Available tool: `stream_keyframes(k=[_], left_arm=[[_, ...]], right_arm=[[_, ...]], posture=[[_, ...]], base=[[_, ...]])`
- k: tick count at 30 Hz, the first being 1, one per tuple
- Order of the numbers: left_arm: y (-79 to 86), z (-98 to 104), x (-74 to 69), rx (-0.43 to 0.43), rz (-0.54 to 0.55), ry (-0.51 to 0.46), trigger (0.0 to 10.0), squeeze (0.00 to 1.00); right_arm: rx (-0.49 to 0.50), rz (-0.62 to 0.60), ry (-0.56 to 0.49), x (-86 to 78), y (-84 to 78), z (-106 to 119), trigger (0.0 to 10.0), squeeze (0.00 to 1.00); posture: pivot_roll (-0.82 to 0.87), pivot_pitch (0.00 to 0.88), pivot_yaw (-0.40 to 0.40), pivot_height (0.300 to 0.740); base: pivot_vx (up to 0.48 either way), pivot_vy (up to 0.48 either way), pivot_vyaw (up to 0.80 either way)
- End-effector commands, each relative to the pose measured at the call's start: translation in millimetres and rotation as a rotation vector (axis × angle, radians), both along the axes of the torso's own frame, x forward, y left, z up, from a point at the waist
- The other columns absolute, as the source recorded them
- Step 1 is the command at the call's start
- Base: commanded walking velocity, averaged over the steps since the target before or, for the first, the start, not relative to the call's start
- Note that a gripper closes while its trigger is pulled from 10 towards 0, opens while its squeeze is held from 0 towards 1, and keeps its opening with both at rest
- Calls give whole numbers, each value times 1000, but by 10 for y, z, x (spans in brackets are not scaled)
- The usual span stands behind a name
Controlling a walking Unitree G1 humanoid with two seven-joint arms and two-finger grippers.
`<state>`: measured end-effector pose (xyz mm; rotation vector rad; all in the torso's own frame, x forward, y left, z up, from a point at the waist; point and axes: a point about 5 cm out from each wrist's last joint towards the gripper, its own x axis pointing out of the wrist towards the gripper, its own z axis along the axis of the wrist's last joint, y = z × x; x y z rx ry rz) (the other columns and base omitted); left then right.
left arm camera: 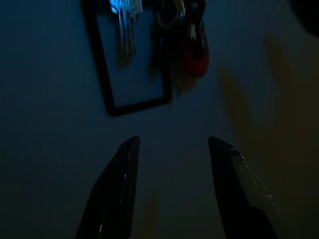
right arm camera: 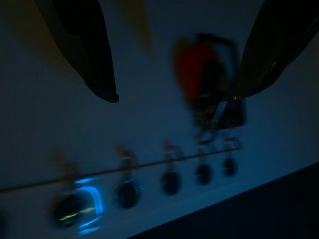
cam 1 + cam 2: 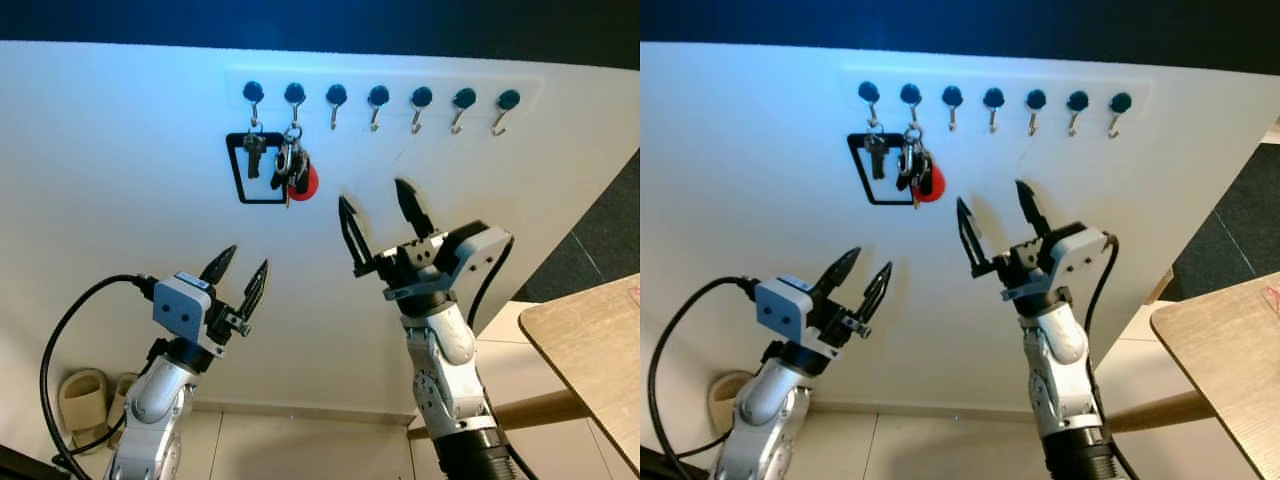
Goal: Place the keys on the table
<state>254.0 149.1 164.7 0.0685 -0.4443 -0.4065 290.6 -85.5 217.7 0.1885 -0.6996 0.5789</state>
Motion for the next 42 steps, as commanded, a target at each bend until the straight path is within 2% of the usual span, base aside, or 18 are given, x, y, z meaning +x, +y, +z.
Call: stream_keyframes(k=[1,8,11,12,15,22,34,42], left_arm=[[-12,0,-23,-1,-21,17,10000,0],[-64,94,-56,-19,-72,5,10000,0],[-97,135,-67,-18,-103,7,10000,0],[-105,148,-65,-21,-104,7,10000,0],[-110,162,-74,-28,-99,7,10000,0],[-133,184,-96,-32,-103,11,10000,0],[-151,209,-80,-22,-123,18,10000,0],[-165,244,-67,-22,-133,10,10000,0]], right_arm=[[-39,78,3,-23,133,47,10000,0],[-88,132,27,19,315,101,10000,0],[-102,110,29,73,377,142,10000,0],[-116,67,13,127,399,188,10000,0],[-120,24,-14,169,413,272,10000,0],[-128,12,-49,167,442,349,10000,0],[-144,-88,39,313,419,242,10000,0],[-133,-92,67,383,476,222,10000,0]], posture=[[28,72,-26,740],[27,74,-25,740],[31,76,-28,740],[34,77,-36,740],[35,77,-38,740],[40,79,-47,740],[38,84,-37,740],[41,90,-33,740]], base=[[0,0,0],[0,0,0],[0,0,0],[0,0,0],[0,0,0],[0,0,0],[0,0,0],[0,0,0]])
